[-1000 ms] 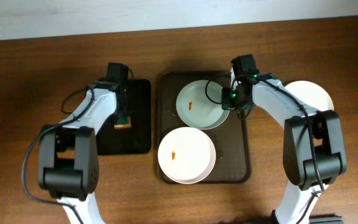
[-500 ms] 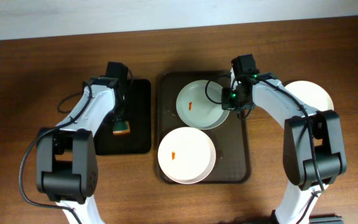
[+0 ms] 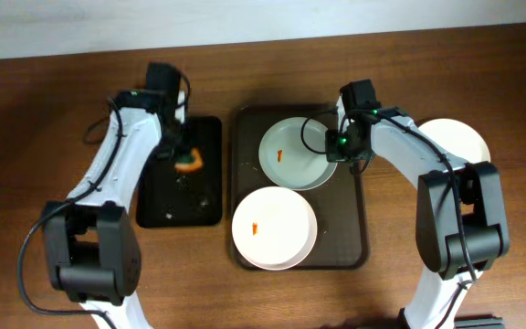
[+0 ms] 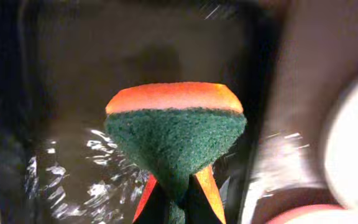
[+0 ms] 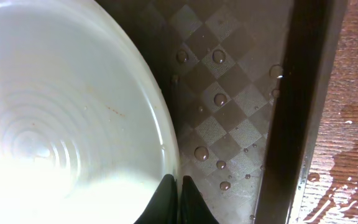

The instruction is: Clean dirty plates on tray and stack at the side

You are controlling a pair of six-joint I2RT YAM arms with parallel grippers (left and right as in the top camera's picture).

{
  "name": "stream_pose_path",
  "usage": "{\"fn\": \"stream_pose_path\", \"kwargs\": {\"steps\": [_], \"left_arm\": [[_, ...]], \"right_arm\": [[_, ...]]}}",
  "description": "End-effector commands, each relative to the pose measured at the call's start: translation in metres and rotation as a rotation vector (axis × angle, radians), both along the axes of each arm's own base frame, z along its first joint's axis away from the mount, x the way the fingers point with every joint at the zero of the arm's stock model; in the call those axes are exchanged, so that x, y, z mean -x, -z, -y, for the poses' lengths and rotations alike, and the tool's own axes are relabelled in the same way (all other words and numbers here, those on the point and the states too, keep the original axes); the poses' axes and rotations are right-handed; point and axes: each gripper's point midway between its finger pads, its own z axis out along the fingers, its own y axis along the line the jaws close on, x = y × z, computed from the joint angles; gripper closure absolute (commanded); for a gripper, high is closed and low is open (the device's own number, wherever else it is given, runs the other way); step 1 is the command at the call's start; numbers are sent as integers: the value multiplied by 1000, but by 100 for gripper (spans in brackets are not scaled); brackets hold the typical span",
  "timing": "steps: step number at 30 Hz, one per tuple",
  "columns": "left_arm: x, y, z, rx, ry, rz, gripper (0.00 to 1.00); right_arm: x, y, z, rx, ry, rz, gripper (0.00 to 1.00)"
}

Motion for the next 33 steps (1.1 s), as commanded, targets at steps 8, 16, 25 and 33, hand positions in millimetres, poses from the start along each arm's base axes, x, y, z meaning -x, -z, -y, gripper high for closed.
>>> {"fn": "stream_pose_path", "kwargs": {"steps": [8, 16, 25, 33], "left_arm": [[-23, -25, 166, 292, 277, 222, 100], [7, 59, 255, 322, 384, 133, 100], [-26, 97, 172, -151, 220, 192, 100], [-38, 61, 126, -645, 330, 306, 100]], "right_arm": [[22, 33, 5, -1, 107, -96, 96], [21, 32, 5, -2, 107, -95, 96], [23, 33, 4, -4, 106, -101, 96], [24, 33, 5, -2, 107, -108, 96]]}}
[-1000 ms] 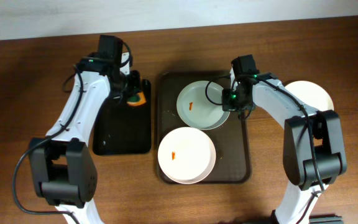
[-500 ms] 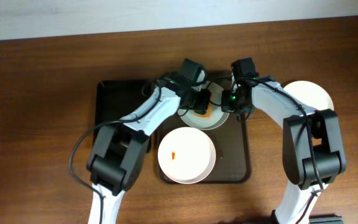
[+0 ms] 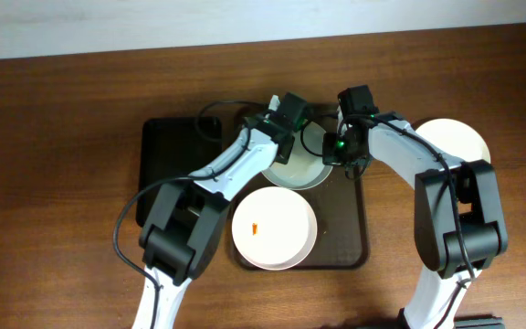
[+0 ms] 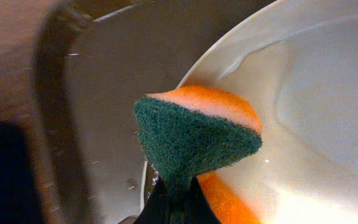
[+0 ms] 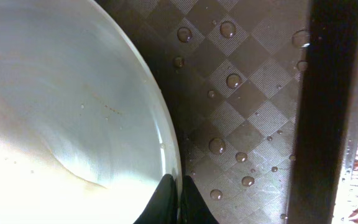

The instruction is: Clean dirty plates on tray and stack at the side

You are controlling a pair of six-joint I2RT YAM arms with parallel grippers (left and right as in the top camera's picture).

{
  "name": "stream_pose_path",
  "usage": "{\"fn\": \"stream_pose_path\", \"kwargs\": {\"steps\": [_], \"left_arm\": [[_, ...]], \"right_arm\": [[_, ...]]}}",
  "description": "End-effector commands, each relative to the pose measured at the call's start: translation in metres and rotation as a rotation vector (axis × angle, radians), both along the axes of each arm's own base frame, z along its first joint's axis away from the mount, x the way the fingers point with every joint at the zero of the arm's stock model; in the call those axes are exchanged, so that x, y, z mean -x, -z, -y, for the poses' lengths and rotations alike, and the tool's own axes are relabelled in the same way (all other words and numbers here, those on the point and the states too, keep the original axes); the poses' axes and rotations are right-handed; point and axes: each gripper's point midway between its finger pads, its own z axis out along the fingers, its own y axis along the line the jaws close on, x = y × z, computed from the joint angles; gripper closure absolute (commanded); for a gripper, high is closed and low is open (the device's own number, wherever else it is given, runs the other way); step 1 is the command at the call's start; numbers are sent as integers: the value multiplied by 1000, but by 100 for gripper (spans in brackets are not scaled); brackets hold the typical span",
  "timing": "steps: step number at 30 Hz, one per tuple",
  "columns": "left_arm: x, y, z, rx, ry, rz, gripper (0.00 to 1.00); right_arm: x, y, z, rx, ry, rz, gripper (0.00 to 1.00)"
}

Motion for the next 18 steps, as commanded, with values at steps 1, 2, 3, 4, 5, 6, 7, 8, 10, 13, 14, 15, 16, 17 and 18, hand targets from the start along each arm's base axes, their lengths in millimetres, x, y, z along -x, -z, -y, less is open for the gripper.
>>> {"fn": "stream_pose_path", "kwargs": {"steps": [1, 2, 3, 4, 5, 6, 7, 8, 10, 13, 14, 15, 16, 17, 18], "left_arm": [[-12, -20, -41, -277, -63, 85, 100], [-12, -31, -41, -265, -95, 85, 100], [-14, -44, -44, -242, -151, 90, 100], [-15, -56, -48, -223, -197, 93, 100], [-17, -67, -53, -209, -232, 93, 100], [-18, -81, -60, -195, -270, 85, 100], [-17, -92, -65, -171, -276, 52, 100], [-13, -100, -69, -146, -282, 11, 100], [-2, -118, -82, -68, -301, -101, 100], [25, -128, -108, 16, -294, -296, 100], [32, -128, -120, -3, -303, -340, 100], [37, -123, -136, -32, -320, -382, 100], [39, -118, -146, -44, -330, -407, 100], [41, -110, -157, -53, -351, -432, 99], [44, -98, -170, -61, -383, -467, 98]], "right_arm": [[18, 21, 10, 53, 1, -75, 96], [18, 21, 10, 54, 1, -78, 96], [19, 21, 11, 54, 2, -81, 96], [20, 21, 11, 55, 2, -83, 96], [20, 22, 11, 55, 2, -83, 96], [20, 21, 11, 55, 2, -83, 96], [20, 21, 11, 55, 1, -83, 96], [20, 21, 11, 55, 1, -83, 96], [19, 21, 11, 56, -3, -81, 96], [19, 21, 11, 62, -39, -73, 96], [18, 21, 11, 67, -57, -69, 96], [18, 21, 11, 66, -56, -69, 96], [18, 21, 11, 66, -57, -69, 96], [19, 21, 11, 66, -56, -70, 96], [19, 21, 10, 65, -57, -70, 96]]}}
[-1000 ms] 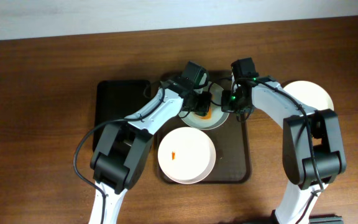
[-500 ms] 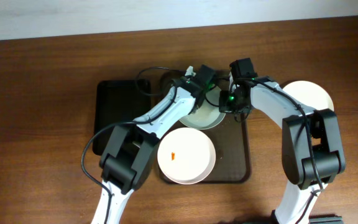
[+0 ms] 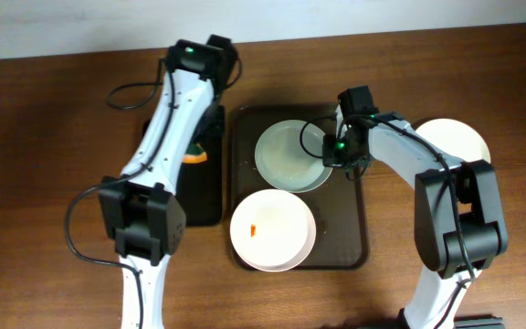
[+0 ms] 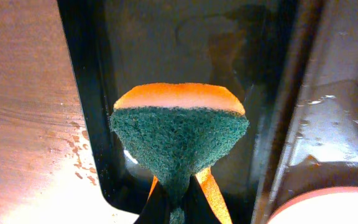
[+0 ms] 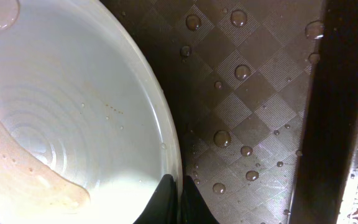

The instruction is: Clean dirty plates on tray and stack at the side

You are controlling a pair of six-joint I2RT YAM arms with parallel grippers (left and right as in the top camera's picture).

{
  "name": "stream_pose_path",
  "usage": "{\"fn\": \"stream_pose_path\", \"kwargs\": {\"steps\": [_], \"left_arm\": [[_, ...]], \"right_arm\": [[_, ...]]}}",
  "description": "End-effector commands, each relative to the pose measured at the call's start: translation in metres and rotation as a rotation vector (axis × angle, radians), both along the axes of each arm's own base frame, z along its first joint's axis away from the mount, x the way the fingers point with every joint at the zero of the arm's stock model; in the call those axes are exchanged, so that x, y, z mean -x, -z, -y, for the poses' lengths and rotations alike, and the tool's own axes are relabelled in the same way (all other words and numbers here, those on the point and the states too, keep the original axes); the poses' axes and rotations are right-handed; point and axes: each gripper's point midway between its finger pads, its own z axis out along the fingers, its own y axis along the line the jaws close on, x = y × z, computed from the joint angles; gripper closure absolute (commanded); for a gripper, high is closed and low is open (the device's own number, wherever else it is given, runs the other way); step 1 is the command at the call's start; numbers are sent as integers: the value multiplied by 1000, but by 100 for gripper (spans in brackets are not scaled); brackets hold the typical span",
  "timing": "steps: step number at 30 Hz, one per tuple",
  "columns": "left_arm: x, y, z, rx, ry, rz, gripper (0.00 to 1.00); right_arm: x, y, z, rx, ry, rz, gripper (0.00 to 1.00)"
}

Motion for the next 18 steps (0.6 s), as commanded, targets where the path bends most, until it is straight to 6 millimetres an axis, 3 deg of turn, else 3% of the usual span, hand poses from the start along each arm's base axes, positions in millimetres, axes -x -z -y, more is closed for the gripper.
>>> {"fn": "stream_pose_path", "kwargs": {"steps": [1, 3, 4, 5, 6, 8, 9, 10, 14, 16, 18], "left_arm": [[13, 21, -30, 15, -47, -92, 98], [20, 49, -48, 26, -99, -147, 99], [22, 61, -52, 54, -123, -164, 92], [25, 71, -54, 113, -121, -192, 72], [24, 69, -55, 149, -98, -196, 54], [21, 50, -59, 192, -93, -152, 31], [19, 30, -59, 222, -97, -103, 8], [19, 10, -59, 245, -95, -50, 1], [38, -94, -61, 294, -64, 207, 0], [61, -145, -63, 320, -44, 339, 0], [77, -171, -62, 346, -29, 411, 0]], "right_arm": [[14, 20, 13, 70, -19, -57, 96], [14, 20, 13, 70, -19, -56, 96], [14, 20, 13, 69, -19, -57, 96], [14, 20, 13, 70, -19, -57, 96], [14, 20, 13, 70, -19, -57, 96], [14, 20, 13, 70, -19, -56, 96], [13, 19, 12, 69, -19, -52, 96], [11, 18, 12, 68, -19, -47, 96], [-6, -7, 1, 35, -113, 2, 96], [-20, -40, -2, 32, -124, 26, 96], [-30, -72, -17, 12, -212, 66, 96]]}}
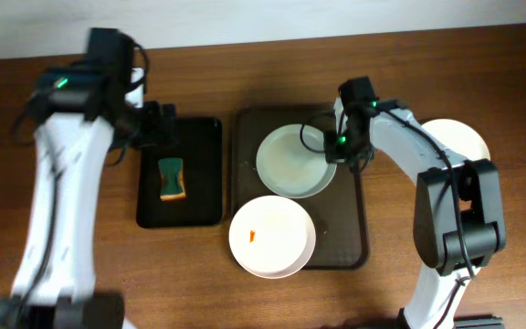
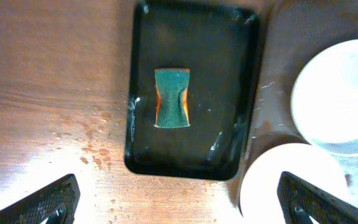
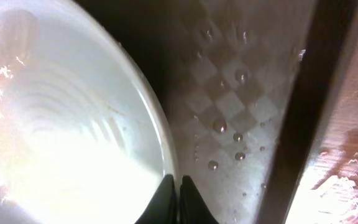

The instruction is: Clean dirty plates on tray and stack at the side

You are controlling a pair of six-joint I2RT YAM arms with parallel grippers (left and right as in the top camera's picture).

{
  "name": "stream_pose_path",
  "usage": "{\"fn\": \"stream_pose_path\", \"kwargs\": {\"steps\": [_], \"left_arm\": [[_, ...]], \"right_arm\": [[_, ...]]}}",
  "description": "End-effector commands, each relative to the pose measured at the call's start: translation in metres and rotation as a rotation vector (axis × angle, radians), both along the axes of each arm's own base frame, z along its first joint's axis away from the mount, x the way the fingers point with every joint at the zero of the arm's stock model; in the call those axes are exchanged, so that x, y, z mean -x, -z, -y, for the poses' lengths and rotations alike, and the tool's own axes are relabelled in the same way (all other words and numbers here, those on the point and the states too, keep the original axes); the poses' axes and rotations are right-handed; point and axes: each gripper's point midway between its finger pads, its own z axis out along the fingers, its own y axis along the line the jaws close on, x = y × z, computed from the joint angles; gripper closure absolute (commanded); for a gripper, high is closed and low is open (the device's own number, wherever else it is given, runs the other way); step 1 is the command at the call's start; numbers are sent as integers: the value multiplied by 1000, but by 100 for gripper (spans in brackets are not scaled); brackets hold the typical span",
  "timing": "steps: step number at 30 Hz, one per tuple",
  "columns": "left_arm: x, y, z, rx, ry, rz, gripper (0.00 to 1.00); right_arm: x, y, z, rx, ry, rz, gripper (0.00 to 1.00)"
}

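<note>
Two white plates lie on the brown tray (image 1: 354, 239). The far plate (image 1: 290, 164) is wet and shows no food; my right gripper (image 1: 341, 146) is shut on its right rim (image 3: 166, 155). The near plate (image 1: 272, 236) carries a small orange speck. The green and orange sponge (image 1: 172, 177) lies flat in the black tray (image 1: 204, 137), green side up (image 2: 171, 98). My left gripper (image 2: 179, 208) is open and high above the black tray, holding nothing.
A white plate (image 1: 455, 139) sits on the wooden table right of the brown tray. Water drops dot the brown tray floor (image 3: 229, 130) and the wood near the black tray (image 2: 92, 134). The two trays stand side by side.
My left gripper was shut on the sponge just over the black tray. Now the sponge lies loose in that tray, and the gripper is open and much higher. The right gripper still pinches the far plate's rim.
First my left gripper held the sponge over the black tray while the far plate bore an orange speck. Then the sponge was on that plate. After that it was back over the black tray and the speck was gone. Now the sponge is let go. The right gripper held the rim throughout.
</note>
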Motion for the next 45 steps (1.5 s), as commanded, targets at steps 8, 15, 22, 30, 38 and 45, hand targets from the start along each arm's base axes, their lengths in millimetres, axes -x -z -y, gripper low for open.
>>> {"fn": "stream_pose_path", "kwargs": {"steps": [8, 15, 22, 30, 38, 45], "left_arm": [[52, -83, -1, 52, 31, 251, 0], [52, -83, -1, 52, 31, 251, 0], [52, -83, -1, 52, 31, 251, 0], [52, -83, -1, 52, 31, 251, 0], [52, -83, -1, 52, 31, 251, 0], [52, -83, -1, 52, 31, 251, 0]], "right_arm": [[-43, -121, -139, -60, -339, 343, 96], [-50, -153, -207, 402, -415, 720, 96], [-12, -203, -230, 738, -309, 938, 96], [0, -207, -241, 752, -320, 962, 96], [-19, -190, -225, 687, -350, 882, 96], [-46, -178, -198, 616, -336, 815, 96]]}}
